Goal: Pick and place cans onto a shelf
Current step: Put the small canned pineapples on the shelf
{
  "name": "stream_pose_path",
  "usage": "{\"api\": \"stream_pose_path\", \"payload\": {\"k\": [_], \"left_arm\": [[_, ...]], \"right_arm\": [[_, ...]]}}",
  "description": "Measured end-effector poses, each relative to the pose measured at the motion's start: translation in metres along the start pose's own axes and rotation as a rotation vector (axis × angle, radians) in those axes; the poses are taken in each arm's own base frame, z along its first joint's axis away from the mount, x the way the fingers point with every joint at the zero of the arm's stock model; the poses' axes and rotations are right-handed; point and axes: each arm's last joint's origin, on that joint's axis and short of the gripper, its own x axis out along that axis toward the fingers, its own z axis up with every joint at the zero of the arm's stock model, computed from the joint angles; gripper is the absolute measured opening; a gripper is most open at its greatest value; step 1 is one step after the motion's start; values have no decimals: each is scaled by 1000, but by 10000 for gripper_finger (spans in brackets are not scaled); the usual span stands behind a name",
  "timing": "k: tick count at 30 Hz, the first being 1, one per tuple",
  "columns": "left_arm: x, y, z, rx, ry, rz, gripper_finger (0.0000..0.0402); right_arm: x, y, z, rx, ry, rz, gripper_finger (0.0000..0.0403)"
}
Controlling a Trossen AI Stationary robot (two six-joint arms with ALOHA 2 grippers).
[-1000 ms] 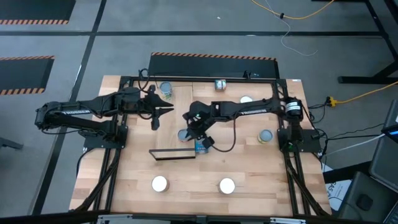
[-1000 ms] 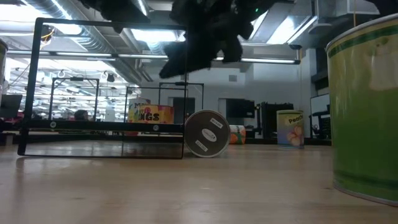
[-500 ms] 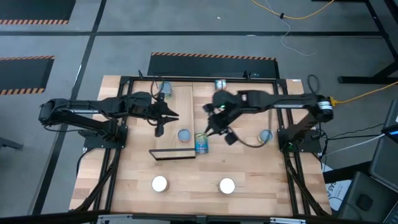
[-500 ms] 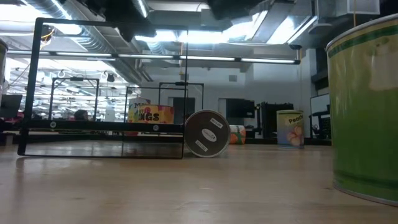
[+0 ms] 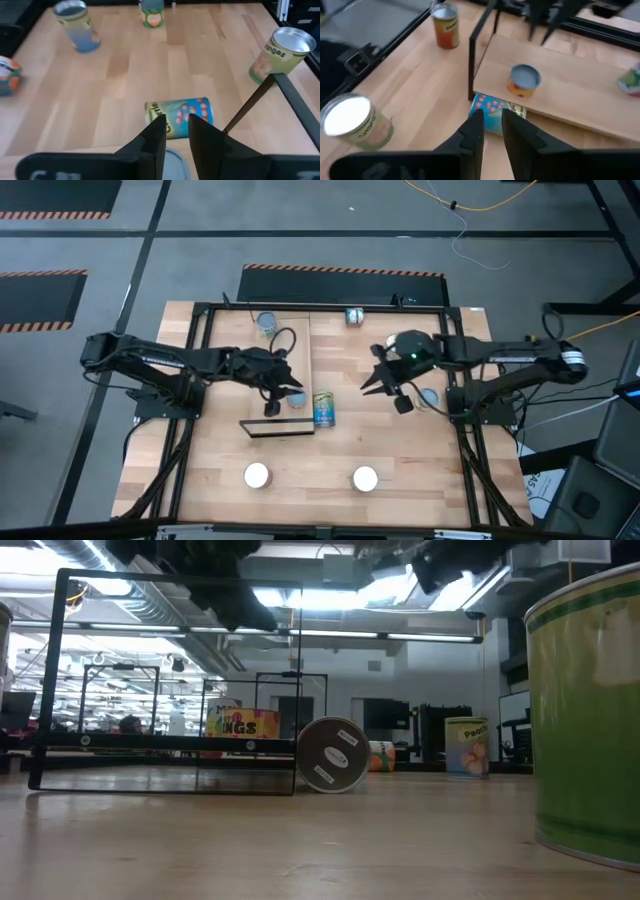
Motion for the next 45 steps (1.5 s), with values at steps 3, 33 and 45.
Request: {"api": "stream_pose_path", "payload": {"k": [3, 33, 45], "left_arm": [[7, -2, -3, -19, 26, -4, 98], [7, 1, -6, 77, 78, -74, 122], [5, 23, -15, 228, 185, -43, 122]], "right_arm": [[-3, 6, -18, 31, -45, -42, 73], [1, 15, -50, 124, -76, -57, 73], [1, 15, -50, 124, -75, -56, 73]]}}
